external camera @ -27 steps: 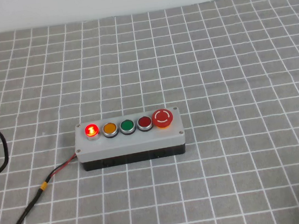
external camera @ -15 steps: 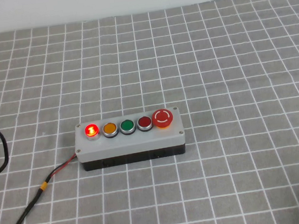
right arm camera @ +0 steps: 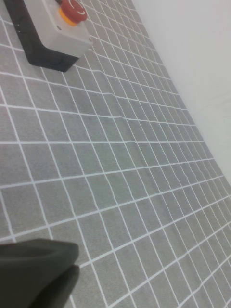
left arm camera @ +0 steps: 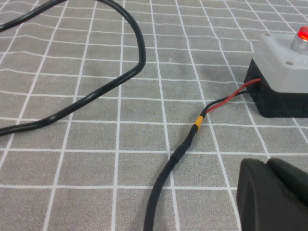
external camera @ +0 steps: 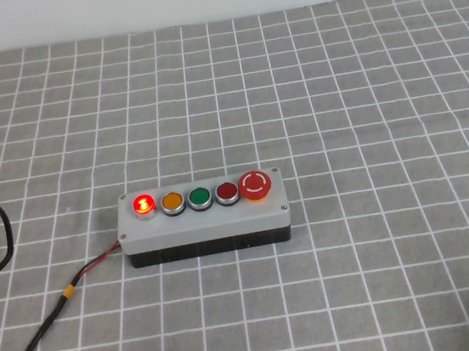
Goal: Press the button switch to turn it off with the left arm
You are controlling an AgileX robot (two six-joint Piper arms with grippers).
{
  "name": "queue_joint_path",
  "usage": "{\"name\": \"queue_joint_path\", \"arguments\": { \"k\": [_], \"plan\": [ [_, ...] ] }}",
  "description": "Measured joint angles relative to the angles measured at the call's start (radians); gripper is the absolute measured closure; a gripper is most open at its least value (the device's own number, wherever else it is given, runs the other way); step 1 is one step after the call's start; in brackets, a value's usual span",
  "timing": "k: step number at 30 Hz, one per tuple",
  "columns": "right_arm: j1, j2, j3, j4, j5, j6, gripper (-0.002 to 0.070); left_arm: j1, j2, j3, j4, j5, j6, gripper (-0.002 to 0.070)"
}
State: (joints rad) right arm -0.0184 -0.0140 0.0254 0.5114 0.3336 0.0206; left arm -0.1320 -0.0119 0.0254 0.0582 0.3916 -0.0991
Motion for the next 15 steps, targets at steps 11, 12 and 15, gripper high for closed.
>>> {"name": "queue_joint_path", "arguments": {
  "k": [11,12,15],
  "plan": [
    [0.000,0.000,0.000,0.000,0.000,0.000,0.0694,0.000,0.000,0.000,0.000,-0.063,0.000,0.0678],
    [0.000,0.000,0.000,0.000,0.000,0.000,0.0694,0.000,0.000,0.000,-0.002,-0.094,0.000,0.0678],
    [0.000,0.000,0.000,0.000,0.000,0.000,0.0694,0.000,0.000,0.000,-0.002,-0.214,0.000,0.0678]
  ]
}}
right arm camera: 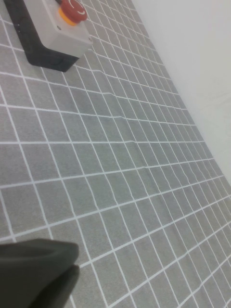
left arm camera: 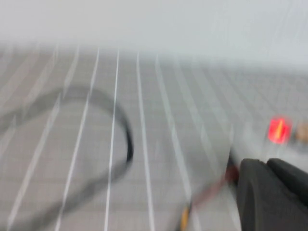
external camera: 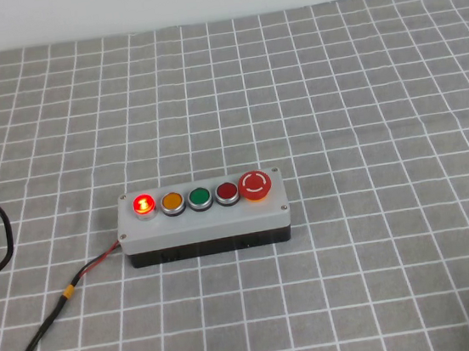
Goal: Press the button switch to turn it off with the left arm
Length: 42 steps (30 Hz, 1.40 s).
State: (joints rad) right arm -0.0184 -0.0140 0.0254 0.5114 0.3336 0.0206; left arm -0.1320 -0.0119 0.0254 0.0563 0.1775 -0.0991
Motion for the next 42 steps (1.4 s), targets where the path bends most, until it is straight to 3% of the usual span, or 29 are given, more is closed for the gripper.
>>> {"name": "queue_joint_path", "arguments": {
  "k": [5,15,20,22,27,37,42],
  "plan": [
    [0.000,0.000,0.000,0.000,0.000,0.000,0.0694,0.000,0.000,0.000,0.007,-0.220,0.000,0.0678],
    [0.000,0.000,0.000,0.000,0.000,0.000,0.0694,0.000,0.000,0.000,0.007,-0.429,0.000,0.0678],
    [0.000,0.000,0.000,0.000,0.000,0.000,0.0694,0.000,0.000,0.000,-0.076,-0.713,0.000,0.0678],
    [0.000,0.000,0.000,0.000,0.000,0.000,0.0694,0.000,0.000,-0.025,-0.134,-0.742,0.006,0.0678],
    [0.000,0.000,0.000,0.000,0.000,0.000,0.0694,0.000,0.000,-0.213,-0.185,-0.600,0.012,0.0678],
    [0.000,0.000,0.000,0.000,0.000,0.000,0.0694,0.000,0.340,-0.779,-0.170,0.095,0.017,0.0678],
    [0.000,0.000,0.000,0.000,0.000,0.000,0.0694,0.000,0.502,-0.934,-0.172,0.225,0.036,0.0678]
  ]
}}
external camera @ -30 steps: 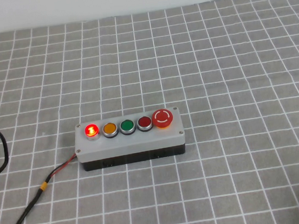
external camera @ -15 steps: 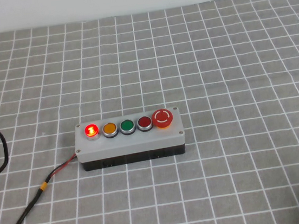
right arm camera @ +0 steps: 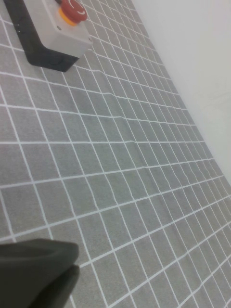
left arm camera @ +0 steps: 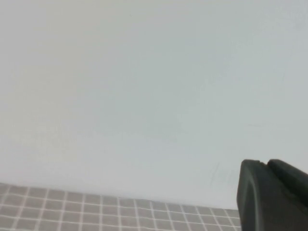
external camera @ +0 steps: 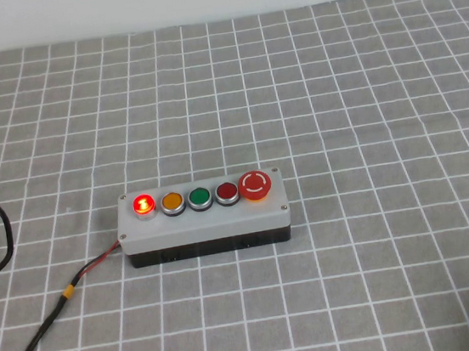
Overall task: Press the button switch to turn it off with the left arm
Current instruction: Press the button to turn off
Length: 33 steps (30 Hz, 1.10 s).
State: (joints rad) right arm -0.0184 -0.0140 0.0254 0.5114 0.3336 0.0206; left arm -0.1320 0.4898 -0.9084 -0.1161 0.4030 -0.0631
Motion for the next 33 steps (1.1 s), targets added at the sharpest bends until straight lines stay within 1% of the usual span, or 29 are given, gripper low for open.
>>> {"name": "queue_joint_path", "arguments": {
  "k": [5,7,10,15,18,22,28,33],
  "plan": [
    [0.000,0.000,0.000,0.000,0.000,0.000,0.0694,0.000,0.080,-0.016,-0.043,0.000,0.004,0.0678],
    [0.000,0.000,0.000,0.000,0.000,0.000,0.0694,0.000,0.119,-0.022,-0.046,0.032,0.025,0.0678],
    [0.000,0.000,0.000,0.000,0.000,0.000,0.0694,0.000,0.206,-0.066,-0.050,0.157,0.047,0.0678],
    [0.000,0.000,0.000,0.000,0.000,0.000,0.0694,0.000,0.401,-0.156,-0.065,0.441,0.132,0.0678],
    [0.000,0.000,0.000,0.000,0.000,0.000,0.0694,0.000,0.514,-0.194,-0.083,0.529,0.185,0.0678],
    [0.000,0.000,0.000,0.000,0.000,0.000,0.0694,-0.047,0.618,-0.248,-0.072,0.573,0.211,0.0678],
    [0.000,0.000,0.000,0.000,0.000,0.000,0.0694,-0.146,0.791,-0.340,-0.035,0.597,0.198,0.0678],
    [0.000,0.000,0.000,0.000,0.000,0.000,0.0694,-0.171,0.945,-0.425,-0.031,0.649,0.176,0.0678]
  ]
}}
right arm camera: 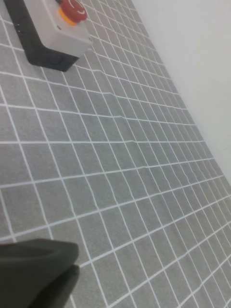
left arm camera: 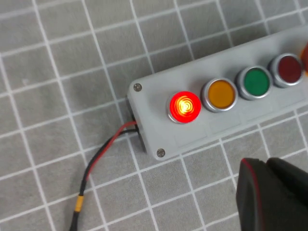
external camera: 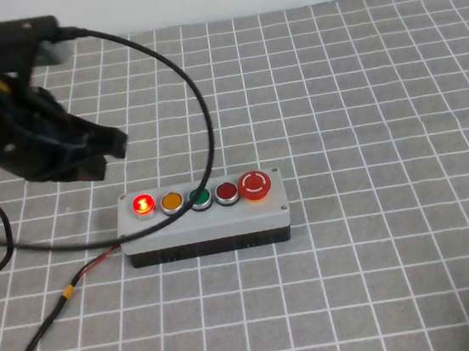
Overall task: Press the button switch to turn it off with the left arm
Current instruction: Press the button to turn off
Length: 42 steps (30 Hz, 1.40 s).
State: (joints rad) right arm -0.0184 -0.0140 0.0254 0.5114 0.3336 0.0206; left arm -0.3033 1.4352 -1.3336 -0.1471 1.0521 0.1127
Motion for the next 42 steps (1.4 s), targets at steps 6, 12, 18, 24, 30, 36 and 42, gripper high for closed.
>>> {"name": "queue_joint_path", "arguments": {
  "k": [6,12,18,24,30,36,42],
  "plan": [
    [0.000,0.000,0.000,0.000,0.000,0.000,0.0694,-0.049,0.144,-0.051,0.025,0.017,-0.028,0.0678],
    [0.000,0.000,0.000,0.000,0.000,0.000,0.0694,-0.068,0.240,-0.057,0.049,0.007,-0.039,0.0678],
    [0.000,0.000,0.000,0.000,0.000,0.000,0.0694,-0.068,0.292,-0.057,0.075,-0.052,-0.039,0.0678],
    [0.000,0.000,0.000,0.000,0.000,0.000,0.0694,-0.068,0.324,-0.057,0.082,-0.104,-0.039,0.0678],
    [0.000,0.000,0.000,0.000,0.000,0.000,0.0694,-0.068,0.354,-0.067,0.094,-0.113,-0.039,0.0678],
    [0.000,0.000,0.000,0.000,0.000,0.000,0.0694,-0.068,0.375,-0.077,0.099,-0.132,-0.041,0.0678],
    [0.000,0.000,0.000,0.000,0.000,0.000,0.0694,-0.068,0.375,-0.078,0.101,-0.140,-0.048,0.0678]
  ]
}}
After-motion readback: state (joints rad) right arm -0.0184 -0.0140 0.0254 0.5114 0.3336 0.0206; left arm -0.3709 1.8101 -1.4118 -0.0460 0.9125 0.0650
